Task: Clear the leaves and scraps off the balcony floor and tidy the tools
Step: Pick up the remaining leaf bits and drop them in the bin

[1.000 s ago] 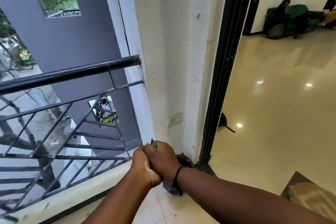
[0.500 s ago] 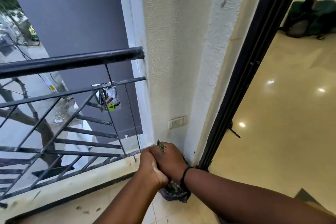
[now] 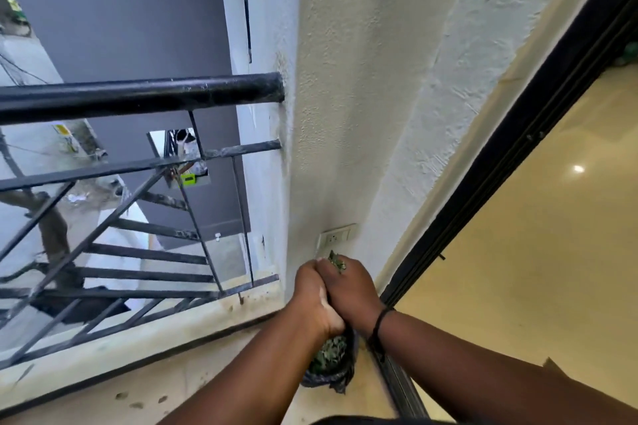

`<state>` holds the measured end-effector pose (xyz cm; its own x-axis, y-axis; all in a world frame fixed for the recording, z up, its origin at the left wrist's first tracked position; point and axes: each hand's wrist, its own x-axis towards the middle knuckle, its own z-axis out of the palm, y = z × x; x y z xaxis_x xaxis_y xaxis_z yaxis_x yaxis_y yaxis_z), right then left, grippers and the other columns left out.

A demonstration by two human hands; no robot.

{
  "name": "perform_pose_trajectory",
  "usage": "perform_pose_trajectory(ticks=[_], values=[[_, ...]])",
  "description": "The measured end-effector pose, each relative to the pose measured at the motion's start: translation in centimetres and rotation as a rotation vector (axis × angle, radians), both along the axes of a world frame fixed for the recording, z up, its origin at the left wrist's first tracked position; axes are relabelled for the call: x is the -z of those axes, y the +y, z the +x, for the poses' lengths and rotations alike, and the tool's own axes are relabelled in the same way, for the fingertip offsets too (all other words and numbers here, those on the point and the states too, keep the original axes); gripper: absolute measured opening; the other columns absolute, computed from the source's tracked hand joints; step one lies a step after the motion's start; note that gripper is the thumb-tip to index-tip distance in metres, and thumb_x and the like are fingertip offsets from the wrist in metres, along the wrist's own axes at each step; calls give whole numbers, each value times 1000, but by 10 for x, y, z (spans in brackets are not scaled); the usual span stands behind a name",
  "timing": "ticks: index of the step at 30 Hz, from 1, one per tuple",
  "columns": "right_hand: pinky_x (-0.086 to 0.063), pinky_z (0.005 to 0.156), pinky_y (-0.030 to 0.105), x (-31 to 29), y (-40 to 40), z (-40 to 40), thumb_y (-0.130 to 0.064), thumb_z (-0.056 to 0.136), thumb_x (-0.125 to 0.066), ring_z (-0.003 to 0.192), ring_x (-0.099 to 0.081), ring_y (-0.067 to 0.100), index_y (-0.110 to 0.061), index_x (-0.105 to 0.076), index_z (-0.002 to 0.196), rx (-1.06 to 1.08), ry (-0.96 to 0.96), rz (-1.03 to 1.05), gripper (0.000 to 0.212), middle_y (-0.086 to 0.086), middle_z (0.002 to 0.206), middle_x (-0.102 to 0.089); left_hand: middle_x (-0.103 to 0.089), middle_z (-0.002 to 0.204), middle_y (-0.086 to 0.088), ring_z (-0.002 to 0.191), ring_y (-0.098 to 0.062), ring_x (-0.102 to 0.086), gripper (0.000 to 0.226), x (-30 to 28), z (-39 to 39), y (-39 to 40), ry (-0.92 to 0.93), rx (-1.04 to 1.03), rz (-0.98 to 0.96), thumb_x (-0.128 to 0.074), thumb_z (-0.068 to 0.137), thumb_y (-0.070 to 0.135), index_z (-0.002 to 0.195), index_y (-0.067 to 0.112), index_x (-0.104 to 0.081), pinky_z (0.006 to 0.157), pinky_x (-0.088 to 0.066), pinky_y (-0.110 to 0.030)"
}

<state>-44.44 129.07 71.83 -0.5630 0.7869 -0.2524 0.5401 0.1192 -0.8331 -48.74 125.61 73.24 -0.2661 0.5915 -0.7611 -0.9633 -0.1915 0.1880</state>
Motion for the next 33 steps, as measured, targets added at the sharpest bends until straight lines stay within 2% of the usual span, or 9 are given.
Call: perform_pose_trajectory(ticks=[8, 11, 14, 16, 18, 20, 22, 24, 33], values=[[-44, 65, 30, 132, 27, -11, -31, 96, -53, 72, -61, 13, -10, -62, 72, -171, -186, -232, 33, 4, 72, -65, -62, 96, -22, 96, -32, -59, 34, 135, -10, 14, -17, 30, -227, -37, 101, 27, 101, 4, -62, 99, -42, -37], [-41, 65, 27, 229, 33, -9, -35, 97, -52, 71, -58, 12, -14, -62, 79, -151, -290, -489, 30, 5, 77, -64, -47, 83, -10, 73, -22, -47, 36, 231, -7, 20, -80, 63, -405, -25, 107, 25, 84, 11, -49, 70, -39, -35], [-45, 69, 31, 342, 37, -3, -40, 92, -54, 77, -60, 20, -11, -61, 79, -82, -374, -694, 32, 8, 77, -62, -48, 78, -11, 69, -20, -43, 36, 327, 2, 28, -86, 135, -563, -26, 107, 19, 80, 12, -48, 63, -39, -35], [-51, 82, 40, 409, 46, 1, -52, 73, -57, 88, -62, 27, -11, -63, 82, 59, -403, -777, 43, 7, 84, -66, -61, 81, -20, 76, -28, -49, 34, 380, 5, 43, -215, 121, -554, -29, 106, 20, 99, 8, -60, 67, -47, -32], [-52, 91, 48, 468, 63, 4, -59, 60, -56, 94, -63, 31, -15, -66, 96, 177, -440, -862, 58, 7, 96, -68, -64, 117, -23, 95, -36, -56, 40, 438, 5, 63, -283, 32, -518, -34, 105, 29, 133, 8, -55, 89, -48, -35], [-50, 95, 50, 522, 90, 6, -63, 64, -56, 102, -62, 32, -16, -63, 116, 179, -488, -883, 70, 5, 113, -67, -55, 138, -19, 118, -36, -54, 56, 489, 3, 79, -313, 33, -522, -32, 104, 47, 142, 10, -48, 106, -42, -43], [-48, 98, 51, 567, 118, 7, -78, 62, -50, 110, -60, 32, -18, -55, 131, 201, -525, -879, 92, 7, 129, -61, -51, 143, -16, 127, -35, -50, 77, 528, 2, 90, -326, 30, -529, -24, 97, 68, 146, 13, -45, 104, -42, -45], [-43, 102, 54, 563, 134, -5, -91, 56, -38, 121, -53, 35, -23, -41, 145, 234, -603, -864, 112, 9, 142, -49, -45, 149, -14, 134, -33, -44, 84, 539, -2, 94, -311, 36, -563, -18, 94, 73, 150, 14, -37, 101, -38, -43], [-31, 111, 48, 553, 158, -1, -68, 92, -36, 135, -39, 33, -12, -38, 146, 290, -583, -761, 79, 8, 151, -38, -22, 162, -10, 149, -32, -17, 85, 535, 2, 43, -263, 20, -484, -12, 92, 76, 156, 20, -23, 119, -15, -45]])
